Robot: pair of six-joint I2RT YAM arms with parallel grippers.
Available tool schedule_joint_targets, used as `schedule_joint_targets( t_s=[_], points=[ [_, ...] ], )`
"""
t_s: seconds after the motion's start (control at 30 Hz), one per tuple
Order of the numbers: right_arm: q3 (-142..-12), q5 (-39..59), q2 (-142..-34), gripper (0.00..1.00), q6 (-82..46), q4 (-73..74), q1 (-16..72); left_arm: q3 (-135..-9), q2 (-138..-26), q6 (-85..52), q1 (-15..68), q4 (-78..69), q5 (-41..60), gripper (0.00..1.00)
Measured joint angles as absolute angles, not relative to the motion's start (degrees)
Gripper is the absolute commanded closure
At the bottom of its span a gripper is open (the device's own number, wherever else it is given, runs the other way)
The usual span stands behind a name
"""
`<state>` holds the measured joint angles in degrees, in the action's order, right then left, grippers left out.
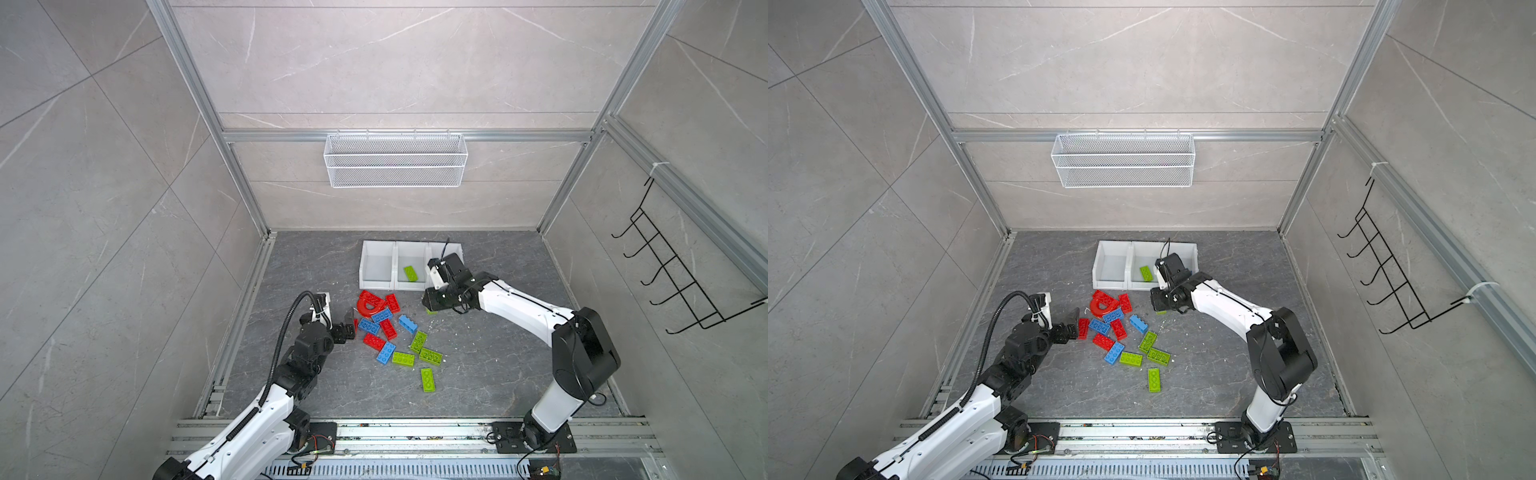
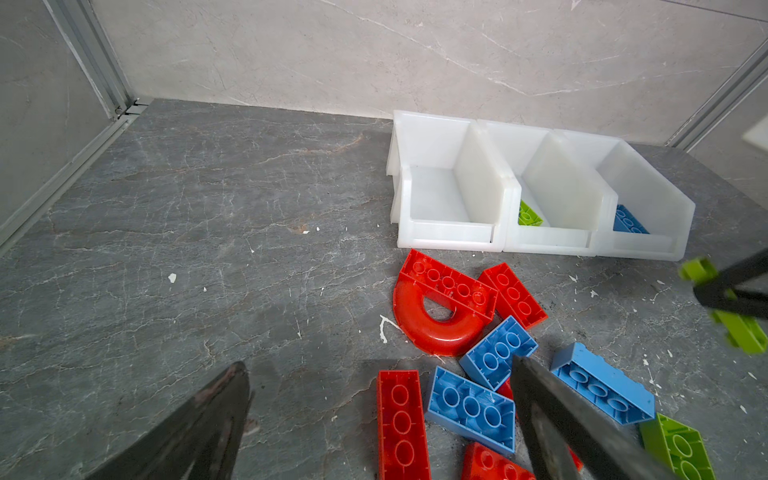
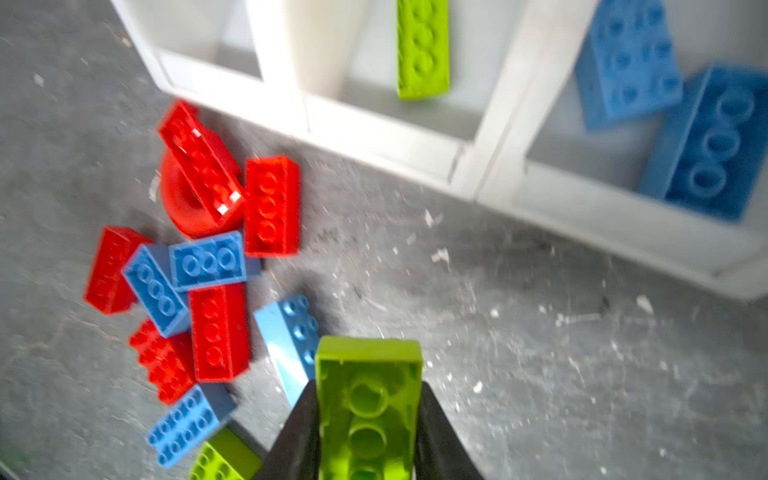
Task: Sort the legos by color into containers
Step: 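Lift the green brick with the right gripper toward the bin, then lower the green brick into the middle compartment and open the right gripper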
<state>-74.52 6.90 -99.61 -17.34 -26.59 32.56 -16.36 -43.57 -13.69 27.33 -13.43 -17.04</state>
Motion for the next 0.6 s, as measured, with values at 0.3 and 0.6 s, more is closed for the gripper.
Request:
schedule_joint_targets(
  t_s=[0.3,0.6],
  points=[
    [-89.8,6.2,-112.9,0.82,-16.9,-20.2,32.2,-16.4,-43.9,-13.7,27.3,-13.5,-16.3,0.00],
    [-99.5,3.0,-123.5,0.61,-15.8,-19.8,30.3,-16.4,-45.7,-15.1,27.3,-13.8,-15.0,0.00]
  ],
)
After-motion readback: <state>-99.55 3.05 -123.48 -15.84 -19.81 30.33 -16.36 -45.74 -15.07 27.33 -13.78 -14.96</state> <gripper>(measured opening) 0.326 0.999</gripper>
